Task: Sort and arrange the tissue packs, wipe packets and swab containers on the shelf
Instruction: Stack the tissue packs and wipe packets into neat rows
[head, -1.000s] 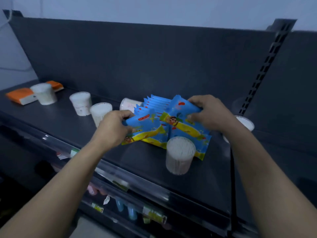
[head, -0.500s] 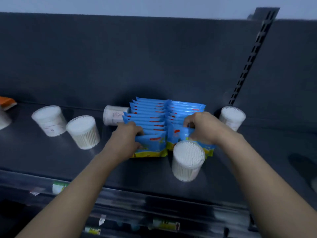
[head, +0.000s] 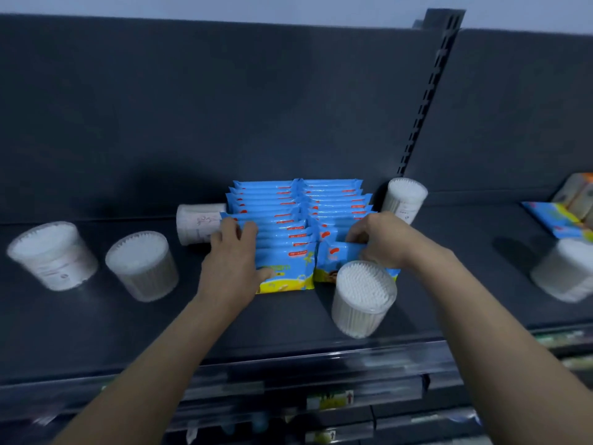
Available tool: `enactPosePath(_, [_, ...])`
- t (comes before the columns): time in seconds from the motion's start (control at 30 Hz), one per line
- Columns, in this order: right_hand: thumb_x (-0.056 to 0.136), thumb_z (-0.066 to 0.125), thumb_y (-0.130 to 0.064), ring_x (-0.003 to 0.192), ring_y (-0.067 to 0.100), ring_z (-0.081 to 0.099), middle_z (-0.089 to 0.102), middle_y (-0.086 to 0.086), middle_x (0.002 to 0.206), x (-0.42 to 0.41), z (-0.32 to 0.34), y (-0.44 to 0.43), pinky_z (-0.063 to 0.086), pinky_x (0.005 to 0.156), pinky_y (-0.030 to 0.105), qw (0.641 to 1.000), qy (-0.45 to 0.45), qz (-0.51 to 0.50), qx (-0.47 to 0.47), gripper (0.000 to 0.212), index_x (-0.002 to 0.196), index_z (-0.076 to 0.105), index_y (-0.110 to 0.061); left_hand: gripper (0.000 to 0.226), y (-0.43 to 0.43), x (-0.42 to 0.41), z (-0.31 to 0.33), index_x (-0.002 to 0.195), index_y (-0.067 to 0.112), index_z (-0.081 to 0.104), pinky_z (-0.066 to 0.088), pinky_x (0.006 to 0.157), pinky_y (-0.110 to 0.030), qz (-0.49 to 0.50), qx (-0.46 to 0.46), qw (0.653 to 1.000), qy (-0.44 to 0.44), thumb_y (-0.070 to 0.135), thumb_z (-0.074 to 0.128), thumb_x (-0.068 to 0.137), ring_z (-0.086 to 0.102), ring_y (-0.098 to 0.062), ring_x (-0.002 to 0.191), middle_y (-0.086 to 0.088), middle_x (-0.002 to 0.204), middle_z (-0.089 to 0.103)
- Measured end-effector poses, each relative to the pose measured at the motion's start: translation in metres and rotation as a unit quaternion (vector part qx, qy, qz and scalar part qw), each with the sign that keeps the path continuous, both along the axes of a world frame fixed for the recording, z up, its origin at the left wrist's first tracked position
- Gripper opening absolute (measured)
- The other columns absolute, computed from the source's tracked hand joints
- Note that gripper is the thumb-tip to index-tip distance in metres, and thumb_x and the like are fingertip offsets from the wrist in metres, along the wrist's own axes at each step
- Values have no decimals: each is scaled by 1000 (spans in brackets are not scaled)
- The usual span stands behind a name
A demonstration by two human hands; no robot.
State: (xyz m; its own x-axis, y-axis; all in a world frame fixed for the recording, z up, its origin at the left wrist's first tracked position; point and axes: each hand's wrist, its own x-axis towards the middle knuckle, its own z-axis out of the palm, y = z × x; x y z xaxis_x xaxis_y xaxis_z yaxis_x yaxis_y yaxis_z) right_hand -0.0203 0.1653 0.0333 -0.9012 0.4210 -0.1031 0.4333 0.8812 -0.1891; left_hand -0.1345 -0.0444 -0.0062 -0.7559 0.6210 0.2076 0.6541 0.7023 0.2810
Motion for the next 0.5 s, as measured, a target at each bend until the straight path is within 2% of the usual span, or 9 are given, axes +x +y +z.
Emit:
enactPosePath(0.2, [73, 61, -1, 92, 23, 62, 65, 2, 99, -9, -2, 8, 53, 82, 35, 1000, 15, -6, 1, 33, 95, 68, -23, 62, 3, 1, -3, 120, 14, 42, 46, 70, -38, -3, 10, 1000, 12, 42, 73, 73, 43, -26, 110, -7, 125, 34])
enactPosePath(0.27, [73, 61, 0, 90, 22, 61, 64, 1, 97, -11, -3, 10, 52, 79, 31, 1000, 23, -4, -1, 33, 95, 68, -23, 63, 4, 1, -4, 118, 12, 43, 46, 74, -40, -4, 17, 1000, 2, 38, 76, 71, 42, -28, 111, -8, 124, 34])
enactPosePath(0.37, [73, 58, 0, 85, 20, 58, 61, -1, 89, -11, -3, 11, 49, 73, 27, 999, 36, 6, -5, 30, 87, 65, -25, 63, 6, 0, -4, 117, 11, 43, 46, 88, -41, -14, 31, 999, -25, 30, 79, 69, 39, -29, 113, -9, 125, 33])
enactPosePath(0.5, [71, 57, 2, 82, 21, 59, 61, 0, 86, -11, -3, 13, 52, 73, 32, 999, 44, 22, -19, 31, 74, 53, -29, 59, 9, 2, -4, 112, 12, 44, 46, 83, -39, -2, 47, 999, -25, 29, 80, 68, 40, -27, 109, -7, 121, 35])
